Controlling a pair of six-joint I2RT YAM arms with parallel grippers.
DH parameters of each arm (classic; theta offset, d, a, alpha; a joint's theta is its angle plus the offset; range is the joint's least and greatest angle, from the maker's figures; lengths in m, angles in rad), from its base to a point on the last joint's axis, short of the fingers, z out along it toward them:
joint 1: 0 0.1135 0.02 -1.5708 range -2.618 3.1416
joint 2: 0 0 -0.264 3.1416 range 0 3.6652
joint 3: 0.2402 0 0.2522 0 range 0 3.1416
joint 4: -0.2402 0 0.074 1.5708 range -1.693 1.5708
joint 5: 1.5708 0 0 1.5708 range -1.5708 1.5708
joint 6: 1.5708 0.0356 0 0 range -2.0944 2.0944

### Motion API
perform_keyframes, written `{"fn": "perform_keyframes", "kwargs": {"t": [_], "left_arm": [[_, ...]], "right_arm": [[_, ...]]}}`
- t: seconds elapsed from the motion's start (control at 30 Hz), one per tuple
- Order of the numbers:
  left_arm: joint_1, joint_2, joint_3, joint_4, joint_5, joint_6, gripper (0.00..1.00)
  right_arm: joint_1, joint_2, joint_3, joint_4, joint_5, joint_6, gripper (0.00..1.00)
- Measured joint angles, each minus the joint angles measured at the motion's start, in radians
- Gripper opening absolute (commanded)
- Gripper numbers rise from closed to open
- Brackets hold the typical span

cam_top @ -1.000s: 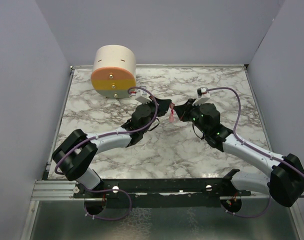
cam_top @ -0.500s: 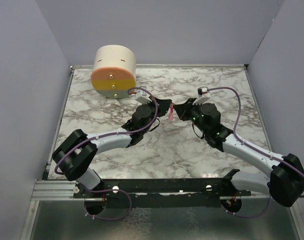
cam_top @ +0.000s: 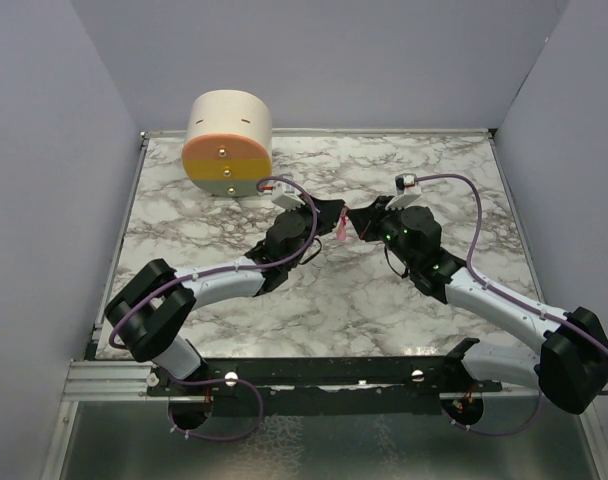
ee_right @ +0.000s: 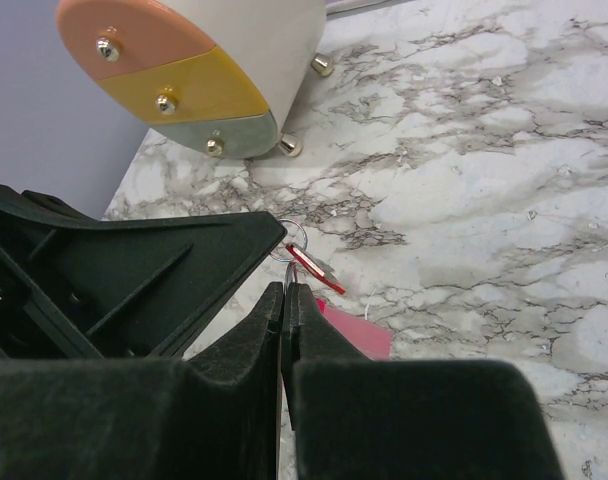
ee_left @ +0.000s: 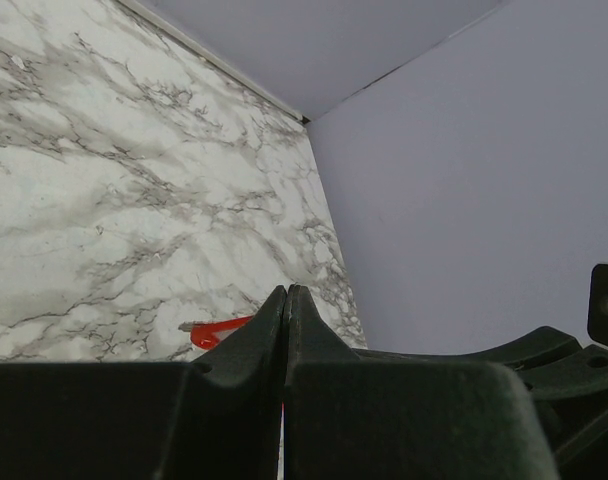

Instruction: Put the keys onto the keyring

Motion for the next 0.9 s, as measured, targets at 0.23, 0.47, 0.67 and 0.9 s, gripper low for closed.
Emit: {"fn": "perform_keyframes", "kwargs": {"t": [0.23, 0.47, 0.67, 0.9], "left_arm": [[-0.014, 0.005, 0.0, 0.002, -0.037, -0.001, 0.0], [-0.03, 0.011, 0.0, 0.001, -0.085, -0.008, 0.0], [-0.044, 0.011, 0.0, 0.001, -0.12, -0.007, 0.0], [-0.056, 0.011, 0.0, 0.001, -0.145, -0.003, 0.0]], "right_arm": [[0.0, 0.0, 0.0, 0.0, 0.002, 0.0, 0.01], [0.0, 0.0, 0.0, -0.002, 0.01, 0.0, 0.01], [0.0, 0.0, 0.0, -0.004, 0.012, 0.0, 0.01], [0.0, 0.0, 0.0, -0.009, 0.013, 0.0, 0.01]]}}
